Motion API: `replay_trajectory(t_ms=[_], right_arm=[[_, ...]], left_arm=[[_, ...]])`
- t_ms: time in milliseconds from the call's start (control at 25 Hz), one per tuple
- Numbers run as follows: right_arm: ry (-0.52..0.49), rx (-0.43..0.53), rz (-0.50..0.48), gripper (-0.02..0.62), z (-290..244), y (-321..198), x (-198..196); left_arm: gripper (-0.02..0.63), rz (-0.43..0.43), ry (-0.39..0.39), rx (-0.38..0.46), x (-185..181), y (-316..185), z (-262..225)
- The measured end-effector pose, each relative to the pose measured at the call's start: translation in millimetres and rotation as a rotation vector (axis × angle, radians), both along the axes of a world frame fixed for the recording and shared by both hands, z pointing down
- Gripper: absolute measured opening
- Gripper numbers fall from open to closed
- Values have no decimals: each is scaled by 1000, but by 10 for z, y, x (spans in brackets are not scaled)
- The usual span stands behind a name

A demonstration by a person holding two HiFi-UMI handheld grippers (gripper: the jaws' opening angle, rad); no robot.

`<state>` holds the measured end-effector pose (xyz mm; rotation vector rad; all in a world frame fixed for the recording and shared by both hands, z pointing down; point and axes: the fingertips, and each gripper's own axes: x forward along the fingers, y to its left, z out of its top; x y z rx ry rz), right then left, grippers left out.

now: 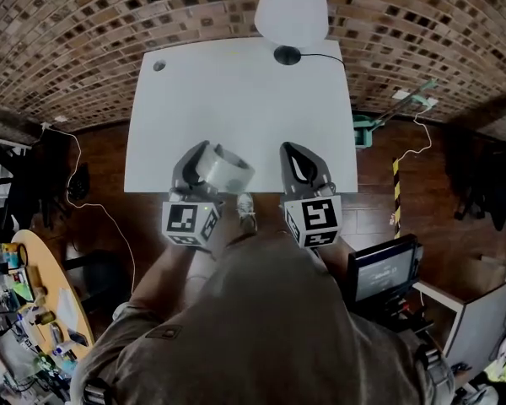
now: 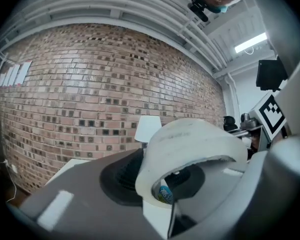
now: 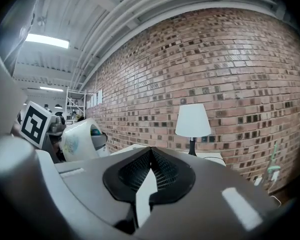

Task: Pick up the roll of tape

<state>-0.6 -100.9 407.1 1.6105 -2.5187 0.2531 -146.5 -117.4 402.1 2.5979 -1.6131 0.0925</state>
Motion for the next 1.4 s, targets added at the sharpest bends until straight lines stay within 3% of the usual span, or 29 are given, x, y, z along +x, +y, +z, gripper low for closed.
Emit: replay_trajectory(t_ms=[360, 760, 1400], right_arm=[[-3, -7, -22, 14, 40, 516, 15], [9, 17, 21, 14, -136, 633, -119], [18, 28, 12, 12, -167, 721, -330]], left_arm=[[94, -33, 8, -15, -18, 583, 37], [95, 3, 25, -9, -153, 658, -53], [95, -3, 19, -12, -350, 738, -60]])
